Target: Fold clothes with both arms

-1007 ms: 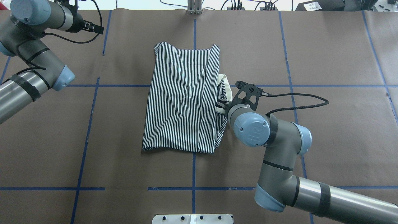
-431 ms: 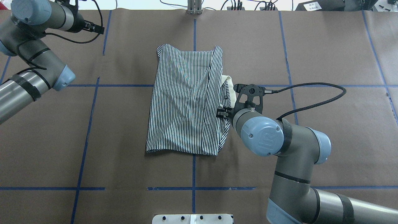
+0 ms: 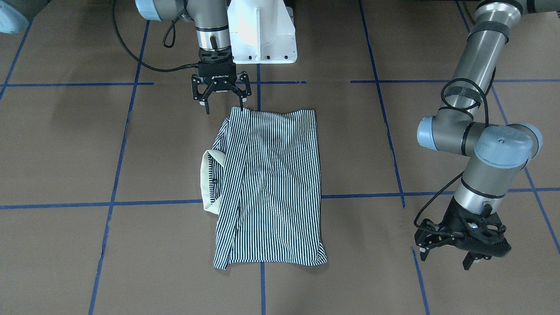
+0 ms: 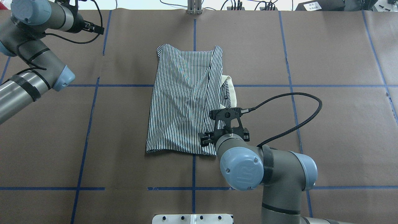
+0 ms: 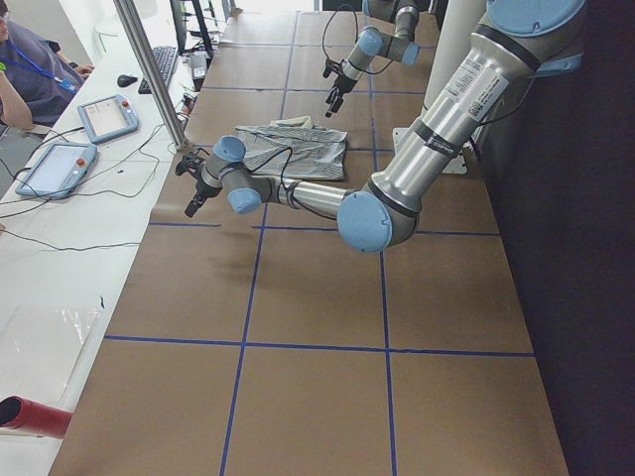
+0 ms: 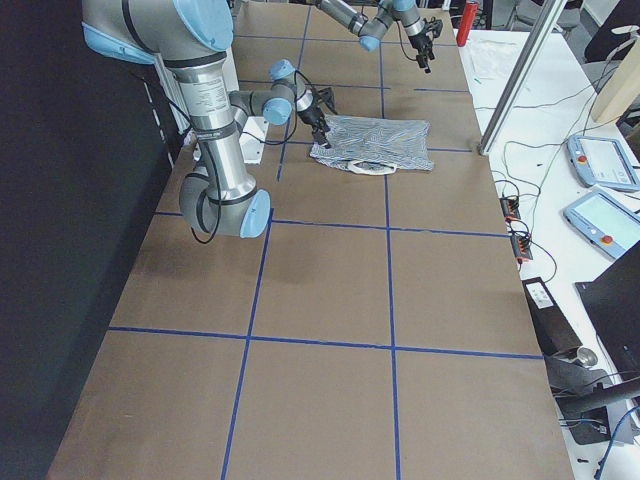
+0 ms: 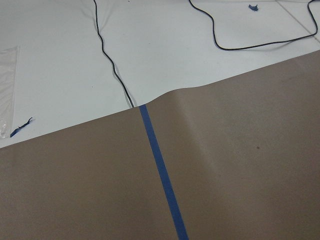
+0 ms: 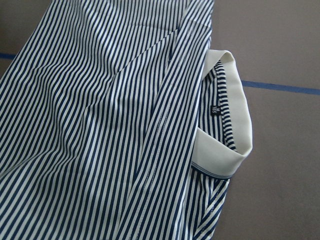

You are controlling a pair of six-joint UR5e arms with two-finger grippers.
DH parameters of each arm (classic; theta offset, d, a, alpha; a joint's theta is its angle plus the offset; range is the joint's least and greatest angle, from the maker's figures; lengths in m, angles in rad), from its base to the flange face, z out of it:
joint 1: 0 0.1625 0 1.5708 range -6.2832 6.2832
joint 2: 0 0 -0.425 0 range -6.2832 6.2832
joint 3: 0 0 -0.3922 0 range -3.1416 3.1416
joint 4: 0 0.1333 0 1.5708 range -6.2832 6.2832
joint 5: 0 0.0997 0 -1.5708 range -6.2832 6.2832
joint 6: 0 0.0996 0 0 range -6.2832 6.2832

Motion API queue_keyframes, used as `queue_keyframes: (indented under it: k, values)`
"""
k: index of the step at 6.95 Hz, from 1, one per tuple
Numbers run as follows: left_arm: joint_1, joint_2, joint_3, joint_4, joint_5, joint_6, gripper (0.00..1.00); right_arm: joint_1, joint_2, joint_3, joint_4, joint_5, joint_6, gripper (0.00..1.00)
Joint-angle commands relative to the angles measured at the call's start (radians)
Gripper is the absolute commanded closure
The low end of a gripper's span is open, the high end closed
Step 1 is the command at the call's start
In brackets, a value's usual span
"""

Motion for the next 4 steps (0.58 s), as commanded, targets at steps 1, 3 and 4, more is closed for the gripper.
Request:
queue_keyframes:
  k: [1,3,4]
  values:
    - [0.000,0.000,-0.001,0.000,0.000,0.000,0.00,-0.022,0.076,-0.109,0.002,-0.026,-0.188,0.18]
    - [0.000,0.000,-0.001,0.000,-0.002,0.000,0.00,-0.037,0.084,-0.125,0.011,-0.021,-0.238,0.24]
    - [0.000,0.001,-0.001,0.000,-0.002,0.000,0.00,-0.057,0.072,-0.128,0.043,-0.021,-0.238,0.27]
